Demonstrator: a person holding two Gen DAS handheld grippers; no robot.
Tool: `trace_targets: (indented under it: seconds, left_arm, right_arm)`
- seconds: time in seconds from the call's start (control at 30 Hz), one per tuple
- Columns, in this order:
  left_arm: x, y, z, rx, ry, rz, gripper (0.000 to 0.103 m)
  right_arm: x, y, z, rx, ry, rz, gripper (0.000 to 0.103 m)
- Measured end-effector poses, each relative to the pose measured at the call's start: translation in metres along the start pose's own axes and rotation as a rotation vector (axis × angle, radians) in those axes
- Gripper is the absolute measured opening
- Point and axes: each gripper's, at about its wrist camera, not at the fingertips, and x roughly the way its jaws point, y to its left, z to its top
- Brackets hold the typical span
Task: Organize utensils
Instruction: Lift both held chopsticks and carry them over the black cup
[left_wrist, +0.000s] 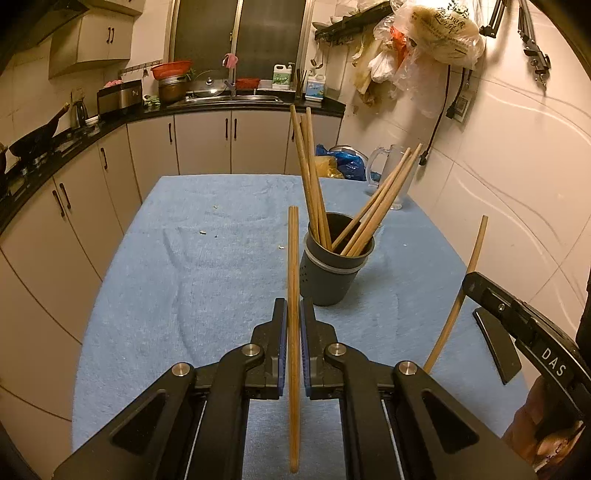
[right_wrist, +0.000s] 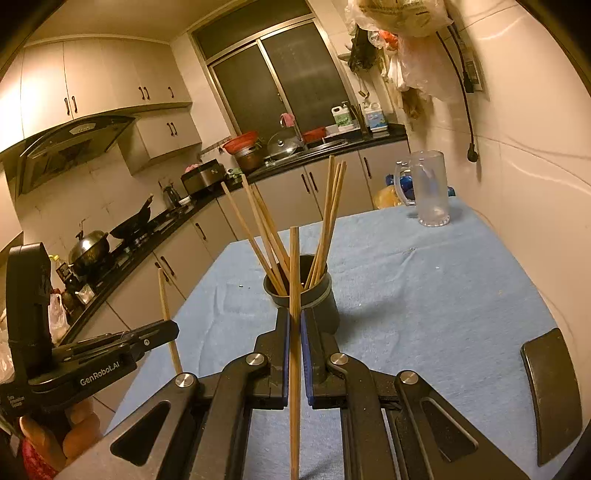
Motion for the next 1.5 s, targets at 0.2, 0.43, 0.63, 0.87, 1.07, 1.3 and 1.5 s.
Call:
trace_targets:
  seconds: [0.2, 0.43, 0.63, 0.87, 1.07, 1.3, 1.5]
  left_arm:
    - [0.0, -0.001, 0.0, 0.004, -0.003, 0.002, 0.006]
    - [-0.003, -0.006, 0.004, 0.018, -0.009, 0.001, 0.006]
    - [-0.005, -0.008, 0.009, 0.024, -0.011, 0.006, 0.006]
    - [-0.006, -0.009, 0.013, 0.027, -0.015, 0.011, 0.006]
    - [-0.007, -0.011, 0.019, 0.038, -0.015, 0.01, 0.006]
    - [-0.007, -0.012, 0.019, 0.038, -0.016, 0.012, 0.006]
    - [-0.009, -0.015, 0.026, 0.055, -0.023, 0.019, 0.006]
  right_arm:
    - [0.0, -0.006, 0.002, 0.025, 0.001, 0.004, 0.007]
    - [-0.002, -0.006, 0.006, 0.026, -0.016, 0.007, 0.007]
    - [-0.003, -0.007, 0.011, 0.025, -0.029, 0.009, 0.007]
    - [-0.004, -0.007, 0.015, 0.03, -0.039, 0.014, 0.006]
    - [-0.006, -0.008, 0.019, 0.029, -0.046, 0.017, 0.006]
    - [-0.009, -0.009, 0.024, 0.032, -0.06, 0.015, 0.006]
    - [-0.013, -0.01, 0.032, 0.031, -0.077, 0.016, 0.006]
